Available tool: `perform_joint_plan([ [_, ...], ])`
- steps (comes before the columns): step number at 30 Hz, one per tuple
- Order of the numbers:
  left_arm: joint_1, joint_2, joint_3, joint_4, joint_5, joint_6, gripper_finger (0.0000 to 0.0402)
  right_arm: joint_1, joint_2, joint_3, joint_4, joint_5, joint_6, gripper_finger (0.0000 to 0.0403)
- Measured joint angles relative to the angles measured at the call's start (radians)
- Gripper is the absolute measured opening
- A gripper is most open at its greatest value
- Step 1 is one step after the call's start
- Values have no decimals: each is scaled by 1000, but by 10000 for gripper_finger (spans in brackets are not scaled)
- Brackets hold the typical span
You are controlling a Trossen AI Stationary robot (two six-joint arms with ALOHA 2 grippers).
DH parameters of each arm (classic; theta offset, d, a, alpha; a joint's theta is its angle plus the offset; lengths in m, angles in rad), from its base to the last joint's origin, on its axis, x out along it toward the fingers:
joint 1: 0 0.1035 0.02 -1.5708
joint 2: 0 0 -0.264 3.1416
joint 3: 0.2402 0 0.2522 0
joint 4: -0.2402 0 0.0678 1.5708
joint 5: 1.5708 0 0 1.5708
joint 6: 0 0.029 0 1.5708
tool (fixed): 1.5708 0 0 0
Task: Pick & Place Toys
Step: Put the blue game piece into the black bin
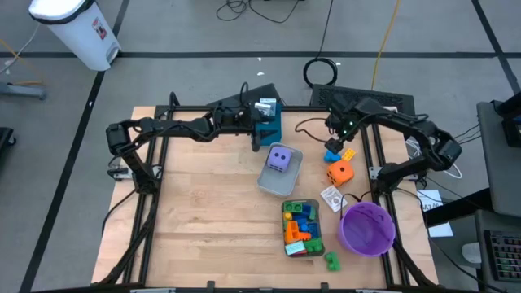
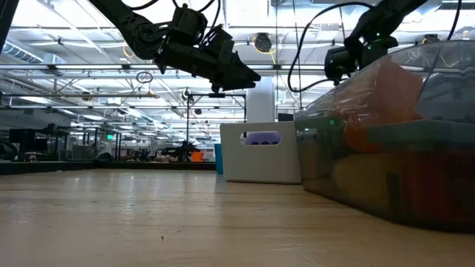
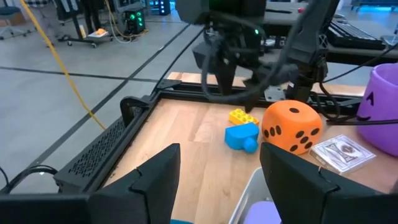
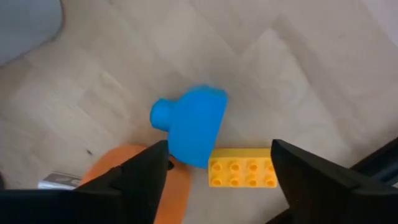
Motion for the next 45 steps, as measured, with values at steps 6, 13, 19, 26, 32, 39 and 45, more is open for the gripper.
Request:
perform_joint_plan([
  [6,0,0,0,7,0,-9,227,0,0,-61,83,-43,6,319],
  [13,0,0,0,7,0,-12,227,6,0,-142,172,-103,15,353],
  [19,0,0,0,8,0,-12,227,17,0,-200,228,-102,28,356],
  [26,0,0,0,8,-1,-12,227,69,0,-249,312,-94,37,356],
  [32,-1,0,0,8,-1,-14,227,91,0,-252,345,-41,41,353],
  [39,-7,0,0,8,-2,-17,227,91,63,-252,348,-43,60,353],
  [45,-9,0,0,6,-2,-17,227,91,120,-249,365,-40,62,352],
])
